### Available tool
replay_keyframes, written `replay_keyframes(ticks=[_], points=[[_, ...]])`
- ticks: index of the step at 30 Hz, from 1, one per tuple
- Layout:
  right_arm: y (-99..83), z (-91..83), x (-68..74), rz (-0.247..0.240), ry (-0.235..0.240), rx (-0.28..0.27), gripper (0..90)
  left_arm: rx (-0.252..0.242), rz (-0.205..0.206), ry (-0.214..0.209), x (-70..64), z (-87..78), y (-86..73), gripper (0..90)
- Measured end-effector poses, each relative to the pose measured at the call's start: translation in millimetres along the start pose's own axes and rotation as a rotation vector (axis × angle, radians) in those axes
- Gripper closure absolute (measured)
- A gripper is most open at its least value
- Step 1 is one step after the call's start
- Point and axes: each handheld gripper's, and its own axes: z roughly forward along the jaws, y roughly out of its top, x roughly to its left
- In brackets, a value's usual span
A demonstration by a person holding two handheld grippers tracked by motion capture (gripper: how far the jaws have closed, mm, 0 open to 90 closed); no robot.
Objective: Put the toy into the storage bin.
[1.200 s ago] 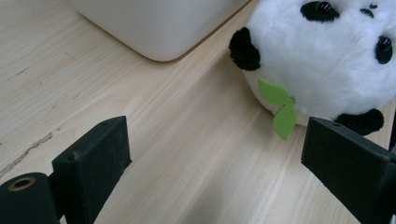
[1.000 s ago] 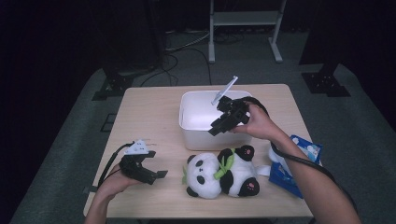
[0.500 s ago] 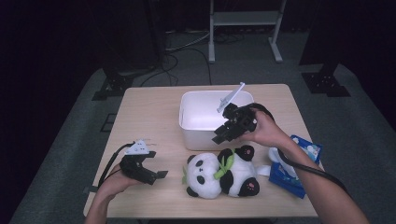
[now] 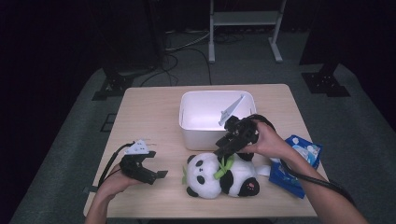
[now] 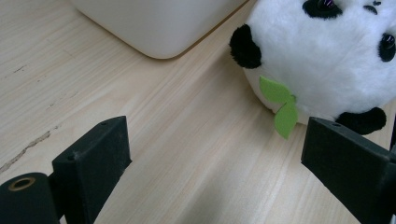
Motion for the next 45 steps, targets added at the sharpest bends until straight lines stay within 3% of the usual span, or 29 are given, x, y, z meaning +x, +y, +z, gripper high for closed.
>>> replay_keyframes(ticks=[7, 18, 23, 33, 38, 45], points=[[-10.1, 6.1, 4.2, -0.005, 0.016, 0.028, 55.9, 0.004, -0.001, 0.0, 0.3, 0.3, -0.4, 6.7], [-27.2, -12.1, 18.2, 0.004, 0.019, -0.012, 56.4, 0.008, 0.004, -0.002, -1.4, 1.2, 1.1, 6.7], [-31.6, -10.2, 22.5, -0.005, 0.027, -0.006, 56.1, 0.011, 0.008, -0.002, -1.9, 1.5, 1.5, 6.7], [-35.4, 12.9, 31.0, -0.045, -0.001, 0.071, 53.2, 0.01, 0.007, -0.008, -2.0, 2.4, 1.4, 6.7], [-29.5, 27.6, 32.1, -0.087, -0.017, 0.104, 51.7, 0.01, 0.001, -0.007, -0.8, 2.2, 0.5, 6.7], [-27.4, 41.4, 29.3, -0.099, -0.01, 0.138, 55.8, 0.0, -0.004, -0.008, 0.4, 0.3, 0.0, 6.7]])
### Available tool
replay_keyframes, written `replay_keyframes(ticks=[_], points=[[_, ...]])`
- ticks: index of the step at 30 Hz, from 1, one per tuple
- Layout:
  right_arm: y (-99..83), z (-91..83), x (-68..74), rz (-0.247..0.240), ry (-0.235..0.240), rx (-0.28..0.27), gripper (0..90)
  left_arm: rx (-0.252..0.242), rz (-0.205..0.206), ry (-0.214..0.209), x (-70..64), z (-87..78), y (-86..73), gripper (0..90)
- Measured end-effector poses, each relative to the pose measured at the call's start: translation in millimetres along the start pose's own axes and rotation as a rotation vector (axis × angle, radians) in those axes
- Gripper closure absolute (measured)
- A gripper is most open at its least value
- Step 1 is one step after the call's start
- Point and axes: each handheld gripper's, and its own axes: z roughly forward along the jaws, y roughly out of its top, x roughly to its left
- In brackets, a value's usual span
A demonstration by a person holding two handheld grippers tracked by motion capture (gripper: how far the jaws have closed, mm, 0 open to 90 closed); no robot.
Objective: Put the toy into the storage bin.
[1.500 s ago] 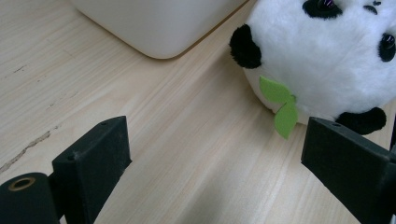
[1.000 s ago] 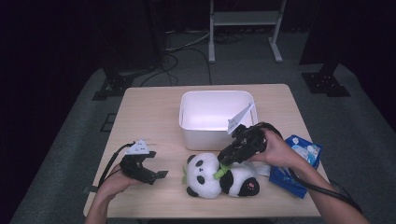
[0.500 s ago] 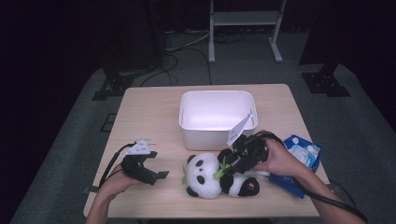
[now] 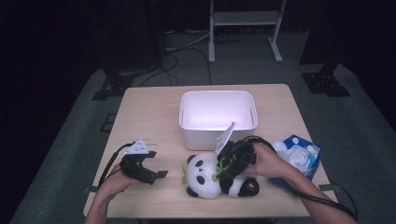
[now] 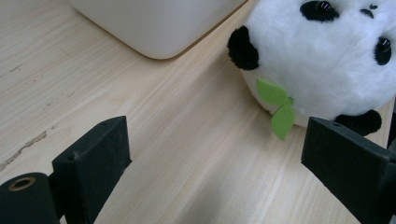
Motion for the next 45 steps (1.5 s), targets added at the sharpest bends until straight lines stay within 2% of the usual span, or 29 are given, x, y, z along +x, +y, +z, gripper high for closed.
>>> replay_keyframes(ticks=[10, 13, 23, 32, 37, 45], points=[[-5.3, 0.8, -8.8, 0.04, -0.018, -0.041, 70.9, -0.002, -0.009, 0.003, 1.1, -0.8, -0.8, 6.7], [-5.9, -0.1, -10.3, 0.054, 0.0, -0.042, 73.0, -0.003, -0.012, 0.003, 1.4, -0.3, -1.1, 6.7], [-9.2, -6.6, -16.5, 0.077, 0.046, -0.095, 74.9, -0.006, -0.024, 0.0, 2.5, -0.9, -2.0, 6.7], [-5.7, -10.8, -14.8, 0.071, 0.058, -0.087, 75.8, -0.01, -0.033, 0.0, 4.3, -2.2, -3.1, 6.7], [-5.9, -13.5, -16.0, 0.073, 0.08, -0.112, 76.3, -0.013, -0.037, -0.003, 5.6, -3.4, -3.9, 6.7], [-3.1, -19.1, -13.4, 0.06, 0.087, -0.128, 76.3, -0.014, -0.047, -0.001, 7.6, -3.4, -5.5, 6.7]])
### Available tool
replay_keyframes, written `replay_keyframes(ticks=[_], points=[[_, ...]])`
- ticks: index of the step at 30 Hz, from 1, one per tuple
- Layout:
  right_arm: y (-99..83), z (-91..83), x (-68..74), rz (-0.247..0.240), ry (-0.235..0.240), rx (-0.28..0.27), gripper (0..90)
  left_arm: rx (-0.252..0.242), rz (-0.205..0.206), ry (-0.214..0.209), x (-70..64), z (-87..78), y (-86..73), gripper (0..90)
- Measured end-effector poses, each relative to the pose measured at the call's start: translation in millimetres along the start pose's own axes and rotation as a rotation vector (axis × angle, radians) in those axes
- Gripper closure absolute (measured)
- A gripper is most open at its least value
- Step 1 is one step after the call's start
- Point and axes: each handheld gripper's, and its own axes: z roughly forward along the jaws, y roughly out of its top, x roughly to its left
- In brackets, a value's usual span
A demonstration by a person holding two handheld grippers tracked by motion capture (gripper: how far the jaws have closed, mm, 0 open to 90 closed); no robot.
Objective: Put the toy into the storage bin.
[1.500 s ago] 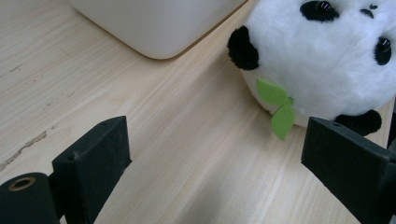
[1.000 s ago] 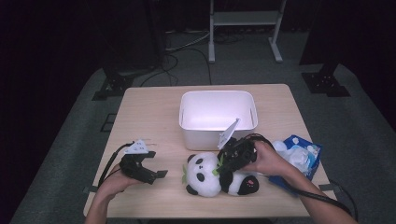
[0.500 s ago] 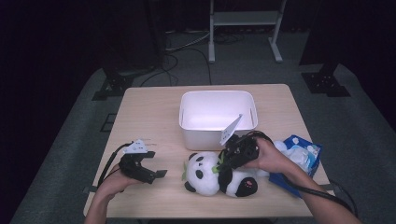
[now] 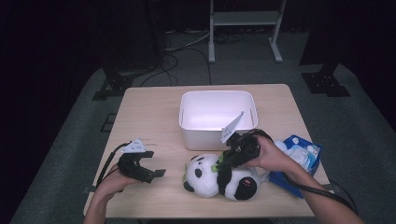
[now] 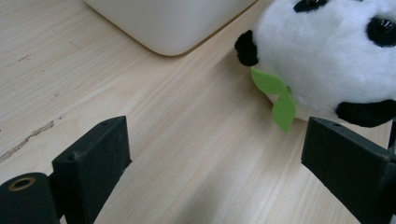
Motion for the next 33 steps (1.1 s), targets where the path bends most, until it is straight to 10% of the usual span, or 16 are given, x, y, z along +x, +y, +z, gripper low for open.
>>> replay_keyframes(ticks=[33], points=[[31.5, -42.4, 27.9, -0.042, -0.011, -0.024, 76.4, -0.016, -0.042, 0.01, 11.6, -6.0, -7.4, 6.7]])
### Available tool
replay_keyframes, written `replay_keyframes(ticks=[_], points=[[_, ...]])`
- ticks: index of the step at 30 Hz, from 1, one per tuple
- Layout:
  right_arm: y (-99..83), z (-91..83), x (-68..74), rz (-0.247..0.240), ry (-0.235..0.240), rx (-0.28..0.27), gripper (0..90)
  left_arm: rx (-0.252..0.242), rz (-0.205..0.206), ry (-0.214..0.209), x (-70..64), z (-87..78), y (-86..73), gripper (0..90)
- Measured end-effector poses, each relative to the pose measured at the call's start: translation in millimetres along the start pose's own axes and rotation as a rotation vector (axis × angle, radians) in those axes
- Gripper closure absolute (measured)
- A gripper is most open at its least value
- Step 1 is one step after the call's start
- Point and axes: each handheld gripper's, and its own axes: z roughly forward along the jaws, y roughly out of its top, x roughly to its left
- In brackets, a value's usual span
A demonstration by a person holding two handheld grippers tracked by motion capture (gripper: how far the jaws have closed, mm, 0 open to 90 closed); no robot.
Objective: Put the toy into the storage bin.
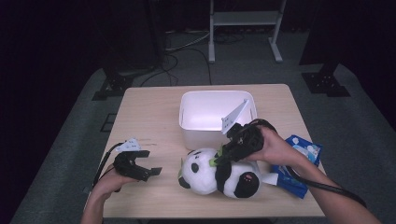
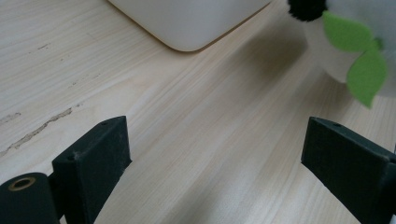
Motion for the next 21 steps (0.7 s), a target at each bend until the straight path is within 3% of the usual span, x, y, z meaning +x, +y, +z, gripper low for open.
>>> replay_keyframes(ticks=[21], points=[[42.0, -54.1, 7.4, -0.035, -0.037, -0.056, 76.5, -0.018, -0.044, 0.01, 13.1, -6.0, -4.4, 6.7]])
